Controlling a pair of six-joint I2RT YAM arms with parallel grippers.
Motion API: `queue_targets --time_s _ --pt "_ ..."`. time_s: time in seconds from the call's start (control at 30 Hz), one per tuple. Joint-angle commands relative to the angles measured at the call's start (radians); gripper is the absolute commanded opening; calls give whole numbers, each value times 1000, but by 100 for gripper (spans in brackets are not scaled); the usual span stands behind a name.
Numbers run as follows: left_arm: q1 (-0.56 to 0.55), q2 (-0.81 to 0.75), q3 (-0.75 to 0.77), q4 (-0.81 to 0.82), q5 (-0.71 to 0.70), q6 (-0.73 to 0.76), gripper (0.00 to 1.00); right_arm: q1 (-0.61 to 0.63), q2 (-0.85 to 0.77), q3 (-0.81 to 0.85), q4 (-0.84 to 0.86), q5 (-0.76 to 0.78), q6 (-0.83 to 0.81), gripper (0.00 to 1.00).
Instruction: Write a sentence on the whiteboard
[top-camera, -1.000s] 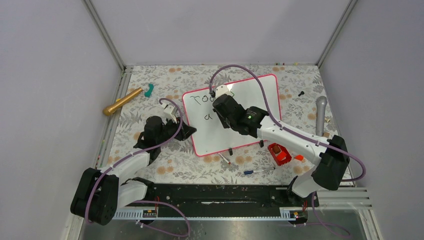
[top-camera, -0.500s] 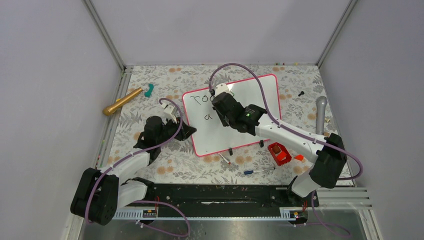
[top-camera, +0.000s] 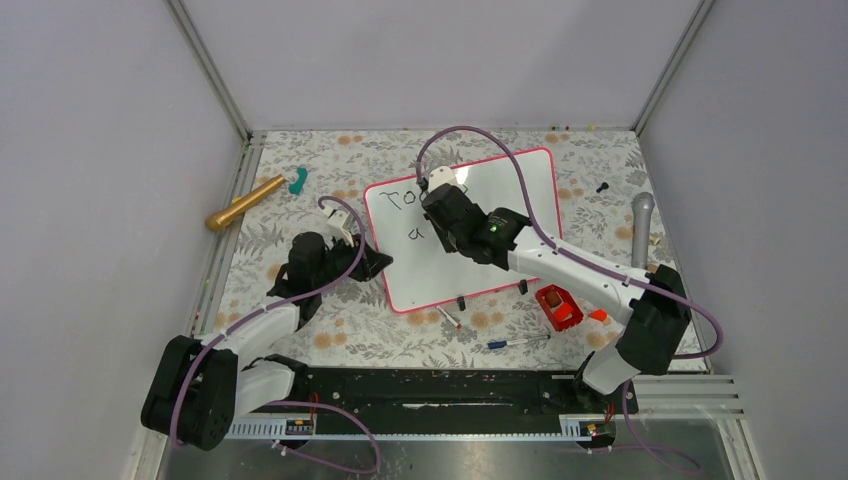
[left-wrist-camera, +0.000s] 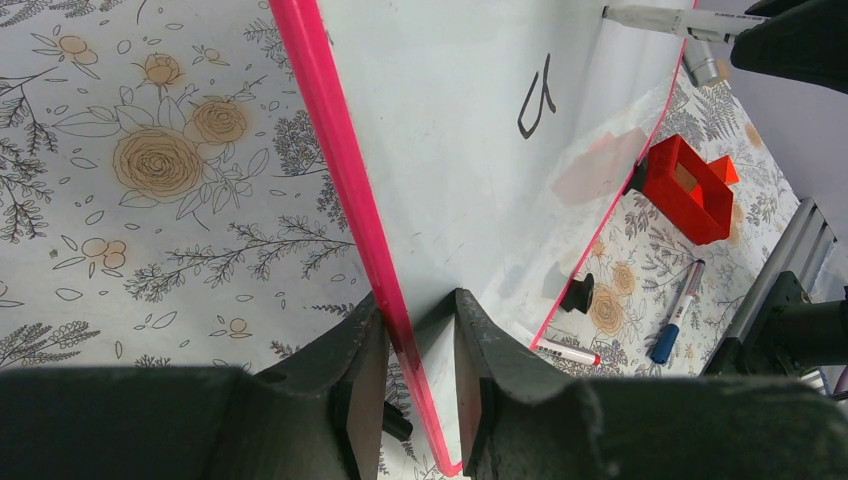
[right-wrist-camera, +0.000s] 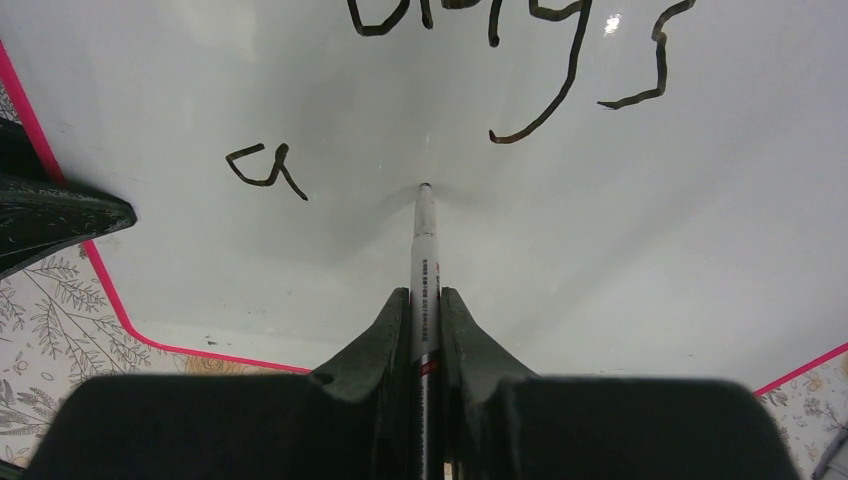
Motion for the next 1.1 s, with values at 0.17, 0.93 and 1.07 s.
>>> queue_targets --time_s 0.17,0.93,1.07 --pt "1 -4 18 15 -52 55 13 -11 31 38 21 0 -15 0" --pt "0 -5 17 17 -51 55 13 -11 15 17 -10 -102 -37 0" --pt "-1 -3 17 15 -52 55 13 -11 6 4 -24 -99 -39 0"
